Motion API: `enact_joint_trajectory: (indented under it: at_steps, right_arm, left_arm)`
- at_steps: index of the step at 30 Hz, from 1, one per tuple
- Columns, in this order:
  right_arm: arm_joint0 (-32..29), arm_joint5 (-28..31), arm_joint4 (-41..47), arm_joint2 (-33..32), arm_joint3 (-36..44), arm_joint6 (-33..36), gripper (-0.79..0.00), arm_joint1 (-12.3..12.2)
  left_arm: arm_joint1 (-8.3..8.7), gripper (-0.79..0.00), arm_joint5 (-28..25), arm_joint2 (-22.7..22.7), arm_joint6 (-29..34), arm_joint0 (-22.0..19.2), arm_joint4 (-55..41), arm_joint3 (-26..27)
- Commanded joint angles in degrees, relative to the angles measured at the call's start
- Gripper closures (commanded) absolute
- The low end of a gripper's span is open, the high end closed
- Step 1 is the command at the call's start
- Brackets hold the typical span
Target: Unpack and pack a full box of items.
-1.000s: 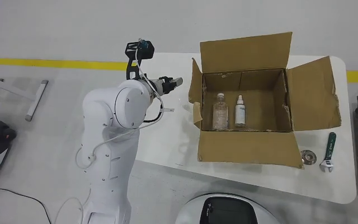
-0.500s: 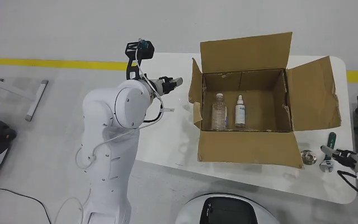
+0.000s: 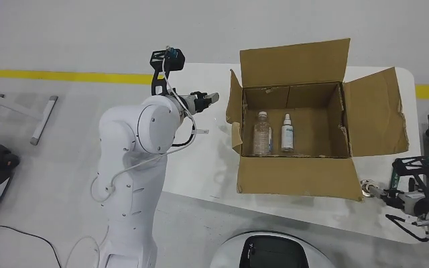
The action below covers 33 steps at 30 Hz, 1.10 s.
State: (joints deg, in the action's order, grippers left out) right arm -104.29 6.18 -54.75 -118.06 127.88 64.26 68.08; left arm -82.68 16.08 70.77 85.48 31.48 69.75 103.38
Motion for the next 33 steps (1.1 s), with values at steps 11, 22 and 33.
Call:
enact_joint_trajectory:
  at_steps: [11,22,33]
  right_arm:
    - [2.1,0.3,-5.9,6.7,-1.0,0.8,-0.785,-0.5]
    - [7.7,-1.2,-8.5,10.8,-2.5,8.7,-0.360,-1.2]
    - [10.6,-2.2,-6.9,11.2,-3.6,14.7,-0.382,-1.9]
  left_arm:
    - [0.00,-0.785,0.0,0.0,0.0,0.0,0.0,0.0]
    - [0.00,-0.785,0.0,0.0,0.0,0.0,0.0,0.0]
    - [0.00,-0.785,0.0,0.0,0.0,0.0,0.0,0.0]
